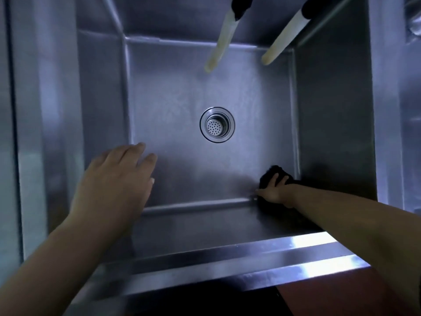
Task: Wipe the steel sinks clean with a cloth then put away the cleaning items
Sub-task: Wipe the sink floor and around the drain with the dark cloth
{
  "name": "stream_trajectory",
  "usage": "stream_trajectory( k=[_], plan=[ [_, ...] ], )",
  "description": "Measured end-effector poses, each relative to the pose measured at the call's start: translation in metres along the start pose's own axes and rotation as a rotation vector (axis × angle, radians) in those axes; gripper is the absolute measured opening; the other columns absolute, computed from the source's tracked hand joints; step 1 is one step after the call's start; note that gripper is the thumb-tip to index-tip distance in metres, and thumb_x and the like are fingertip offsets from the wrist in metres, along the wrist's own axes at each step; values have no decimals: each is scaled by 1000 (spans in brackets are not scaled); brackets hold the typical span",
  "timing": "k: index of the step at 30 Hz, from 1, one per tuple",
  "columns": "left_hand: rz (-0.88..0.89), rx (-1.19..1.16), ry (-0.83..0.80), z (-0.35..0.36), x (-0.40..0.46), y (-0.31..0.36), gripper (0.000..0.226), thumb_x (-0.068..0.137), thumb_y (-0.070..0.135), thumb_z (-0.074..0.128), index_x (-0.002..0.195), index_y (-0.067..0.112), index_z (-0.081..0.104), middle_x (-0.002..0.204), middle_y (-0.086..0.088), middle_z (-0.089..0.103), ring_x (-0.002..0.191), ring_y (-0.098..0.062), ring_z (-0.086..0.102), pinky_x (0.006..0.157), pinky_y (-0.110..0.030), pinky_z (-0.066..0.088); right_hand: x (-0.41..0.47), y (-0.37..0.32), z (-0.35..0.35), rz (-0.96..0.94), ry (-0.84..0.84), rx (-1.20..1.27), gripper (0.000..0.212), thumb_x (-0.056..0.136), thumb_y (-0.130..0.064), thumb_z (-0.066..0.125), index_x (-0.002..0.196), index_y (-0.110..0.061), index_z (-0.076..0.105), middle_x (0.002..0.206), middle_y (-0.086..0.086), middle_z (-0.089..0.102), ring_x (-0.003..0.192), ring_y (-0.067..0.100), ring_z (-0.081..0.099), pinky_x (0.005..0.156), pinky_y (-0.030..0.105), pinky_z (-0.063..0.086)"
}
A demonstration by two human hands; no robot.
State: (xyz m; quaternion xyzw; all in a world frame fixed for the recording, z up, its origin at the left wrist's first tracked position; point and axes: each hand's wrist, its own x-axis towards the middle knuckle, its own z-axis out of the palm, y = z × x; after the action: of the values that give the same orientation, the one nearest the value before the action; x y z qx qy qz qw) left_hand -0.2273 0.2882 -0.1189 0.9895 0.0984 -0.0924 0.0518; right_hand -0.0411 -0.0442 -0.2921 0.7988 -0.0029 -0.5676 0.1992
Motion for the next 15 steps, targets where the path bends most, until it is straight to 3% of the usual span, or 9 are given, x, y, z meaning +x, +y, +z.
stream_trajectory(
  k=[3, 8, 10, 15],
  plan=[
    [51, 63, 61, -6, -9, -21, 37, 75, 18, 57, 106, -1, 66, 109, -27, 63, 98, -43, 59, 89, -52, 41, -22, -22, 1, -47, -111, 24, 110, 76, -78, 36, 146, -15, -20, 152, 20, -26, 140, 44, -14, 116, 50, 4],
    [31, 95, 80, -4, -13, -51, 29, 75, 12, 66, 101, 1, 67, 106, -22, 65, 109, -40, 57, 99, -54, 37, -61, -76, 14, -226, -206, -162, 92, 84, -73, 29, 148, -25, -16, 152, 19, -28, 137, 48, -22, 113, 55, -4],
    [35, 93, 90, -1, -14, -57, 25, 77, 15, 61, 98, 3, 68, 103, -18, 67, 113, -36, 57, 101, -53, 36, -79, -97, 16, -331, -268, -249, 79, 89, -68, 24, 148, -30, -12, 151, 17, -29, 136, 49, -23, 111, 56, -7],
    [18, 87, 83, 4, -11, -59, 24, 82, 22, 50, 91, 11, 68, 96, -7, 68, 115, -29, 55, 105, -51, 30, -110, -144, 25, -631, -321, -330, 53, 98, -54, 23, 148, -40, 12, 154, 1, -27, 142, 39, -10, 115, 53, -1]
  ],
)
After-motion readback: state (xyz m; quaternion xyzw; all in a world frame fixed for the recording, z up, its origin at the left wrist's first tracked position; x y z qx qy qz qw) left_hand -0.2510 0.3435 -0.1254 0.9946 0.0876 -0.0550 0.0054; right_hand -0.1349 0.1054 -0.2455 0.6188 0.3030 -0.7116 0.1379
